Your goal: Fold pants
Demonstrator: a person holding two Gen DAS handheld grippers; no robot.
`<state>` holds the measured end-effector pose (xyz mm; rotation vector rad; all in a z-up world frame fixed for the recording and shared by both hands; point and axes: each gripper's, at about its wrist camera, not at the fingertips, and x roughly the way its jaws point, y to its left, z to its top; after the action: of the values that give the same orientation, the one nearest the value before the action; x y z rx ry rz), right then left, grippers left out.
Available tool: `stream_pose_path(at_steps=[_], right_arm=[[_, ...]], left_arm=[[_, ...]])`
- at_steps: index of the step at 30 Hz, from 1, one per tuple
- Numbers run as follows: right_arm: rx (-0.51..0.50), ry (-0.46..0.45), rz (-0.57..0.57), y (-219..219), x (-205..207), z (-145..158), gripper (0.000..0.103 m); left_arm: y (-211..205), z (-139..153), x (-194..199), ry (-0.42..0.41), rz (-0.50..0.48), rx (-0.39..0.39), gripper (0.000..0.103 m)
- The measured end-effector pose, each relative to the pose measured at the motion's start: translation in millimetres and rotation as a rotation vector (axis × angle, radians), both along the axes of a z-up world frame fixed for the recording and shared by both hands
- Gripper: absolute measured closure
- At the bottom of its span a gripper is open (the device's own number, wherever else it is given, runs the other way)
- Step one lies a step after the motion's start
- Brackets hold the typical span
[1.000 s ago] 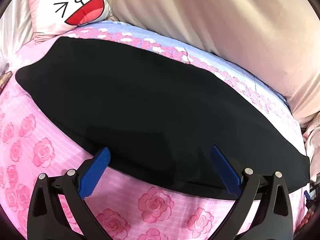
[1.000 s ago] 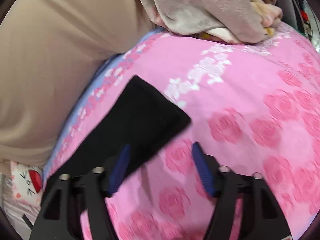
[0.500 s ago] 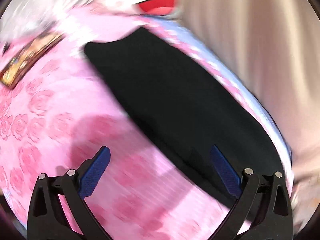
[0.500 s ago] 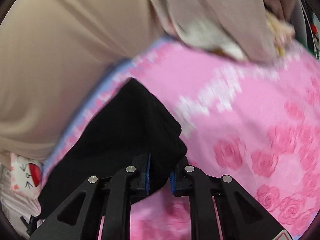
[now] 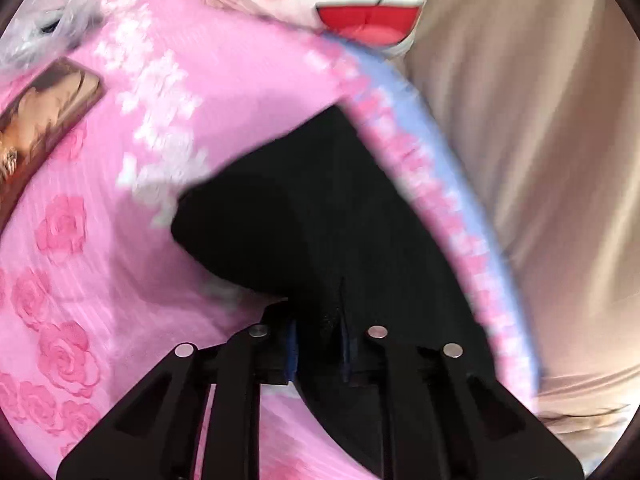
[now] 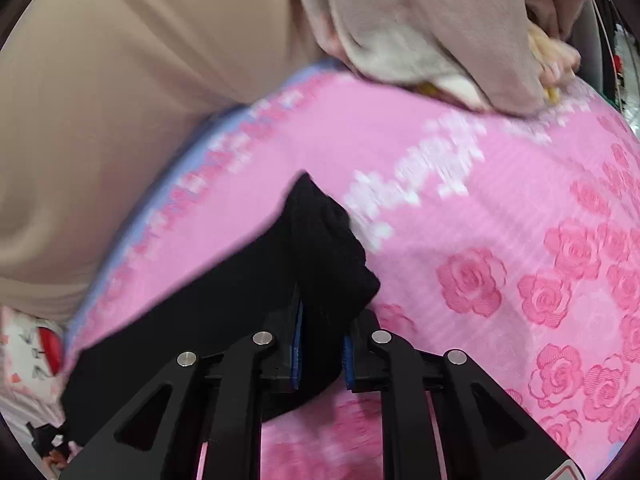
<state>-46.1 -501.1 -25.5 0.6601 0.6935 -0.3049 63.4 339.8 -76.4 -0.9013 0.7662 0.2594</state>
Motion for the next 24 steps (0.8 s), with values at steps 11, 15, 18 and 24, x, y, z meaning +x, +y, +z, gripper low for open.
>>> stream_pose_path(at_steps=[11, 15, 18, 24], right_arm=[[0.024, 0.112, -0.068, -21, -61, -25, 0.091], [0.007, 0.12, -0.055, -17, -60, -22, 0.09], [0.01, 0.119, -0.051, -20, -57, -23, 0.089], [0.057, 0.063, -0.052, -20, -67, -27, 0.084]], left_arm=[[2, -32, -46, 0.221, -0.103, 0.039, 0.088], [-27, -6, -49, 0.278, -0.11, 0.253, 0.078], [-55, 25, -65, 0.301, -0.018, 0.422, 0.044], [-120, 76, -77, 0.136, 0.022, 0.599, 0.011]])
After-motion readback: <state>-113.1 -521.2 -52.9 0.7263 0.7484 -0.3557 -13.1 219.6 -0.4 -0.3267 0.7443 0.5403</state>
